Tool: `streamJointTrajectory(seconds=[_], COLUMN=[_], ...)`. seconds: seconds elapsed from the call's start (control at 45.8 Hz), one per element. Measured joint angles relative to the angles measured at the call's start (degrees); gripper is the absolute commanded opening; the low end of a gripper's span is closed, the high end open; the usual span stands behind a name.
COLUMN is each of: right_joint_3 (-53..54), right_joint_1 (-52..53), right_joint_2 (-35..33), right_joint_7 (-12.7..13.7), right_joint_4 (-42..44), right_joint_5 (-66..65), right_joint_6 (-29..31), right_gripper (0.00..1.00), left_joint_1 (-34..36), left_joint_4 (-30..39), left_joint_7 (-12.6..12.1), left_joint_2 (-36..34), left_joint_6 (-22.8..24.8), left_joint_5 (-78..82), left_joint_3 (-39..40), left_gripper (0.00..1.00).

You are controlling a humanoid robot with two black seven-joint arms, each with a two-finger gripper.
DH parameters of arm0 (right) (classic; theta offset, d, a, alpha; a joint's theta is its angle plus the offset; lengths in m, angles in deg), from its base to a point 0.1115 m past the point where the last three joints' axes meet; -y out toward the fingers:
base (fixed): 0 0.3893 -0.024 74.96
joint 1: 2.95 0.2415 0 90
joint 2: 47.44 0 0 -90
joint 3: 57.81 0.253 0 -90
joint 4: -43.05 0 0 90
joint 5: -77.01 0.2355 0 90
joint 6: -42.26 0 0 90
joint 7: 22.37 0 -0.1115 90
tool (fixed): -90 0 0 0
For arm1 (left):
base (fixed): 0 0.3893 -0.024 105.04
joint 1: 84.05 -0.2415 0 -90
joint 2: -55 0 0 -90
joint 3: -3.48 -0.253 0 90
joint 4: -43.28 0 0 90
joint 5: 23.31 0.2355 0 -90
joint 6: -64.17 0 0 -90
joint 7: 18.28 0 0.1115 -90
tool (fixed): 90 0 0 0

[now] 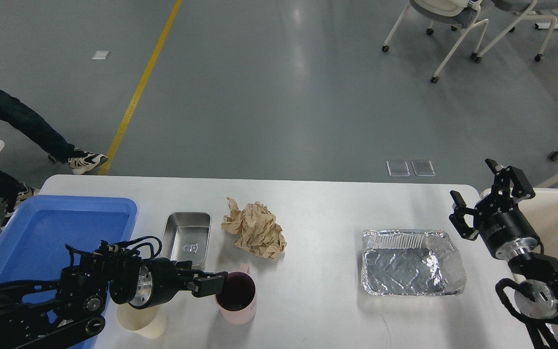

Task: Tidy desktop
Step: 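Reach the left gripper to the pink cup and grasp it, then lift the pink cup and place it in the blue bin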

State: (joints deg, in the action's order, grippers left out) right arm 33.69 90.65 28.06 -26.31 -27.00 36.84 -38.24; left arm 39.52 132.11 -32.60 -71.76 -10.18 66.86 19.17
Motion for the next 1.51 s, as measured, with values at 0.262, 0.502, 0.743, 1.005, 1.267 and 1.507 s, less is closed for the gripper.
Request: streamJointTrajectory(seconds=[0.262, 0.502, 0.743, 1.005, 1.267, 1.507], right_joint_3=[0.3, 0.6, 0.6, 0.7, 0.6, 0.5], right_joint_1=[-0.1, -0.1, 0.0, 0.0, 0.0, 0.2], right_joint_2=[0.0, -0.1, -0.3, -0.3, -0.4, -0.4], right_joint_7=[0.0, -0.2, -0.8, -0.8, -0.8, -0.8], right_joint_4=[0.0, 0.0, 0.0, 0.0, 0.0, -0.1], right_joint_5=[0.0, 0.0, 0.0, 0.0, 0.0, 0.0], right_joint_6=[-0.1, -0.2, -0.2, -0.2, -0.9, -1.0], right_gripper=[1.00, 1.00, 1.00, 1.00, 1.00, 1.00], left_joint_1=[0.1, -0.1, 0.0, 0.1, 2.0, 11.7], left_joint_4=[-2.8, -5.4, -7.8, -8.8, -6.0, -1.3], left_joint_7=[0.0, -0.4, -1.3, -1.0, -0.5, -0.2], left_joint_2=[2.8, 6.2, 8.0, 7.7, 4.1, -1.3], left_joint_6=[-0.9, -1.6, -1.3, -1.1, -0.2, 2.3], left_joint_5=[2.8, 7.4, 8.6, 8.0, 5.5, -4.0], left_joint_3=[-2.0, -3.2, -4.3, -4.2, -3.6, -3.5], left_gripper=[0.88, 0.55, 0.21, 0.02, 0.02, 0.02])
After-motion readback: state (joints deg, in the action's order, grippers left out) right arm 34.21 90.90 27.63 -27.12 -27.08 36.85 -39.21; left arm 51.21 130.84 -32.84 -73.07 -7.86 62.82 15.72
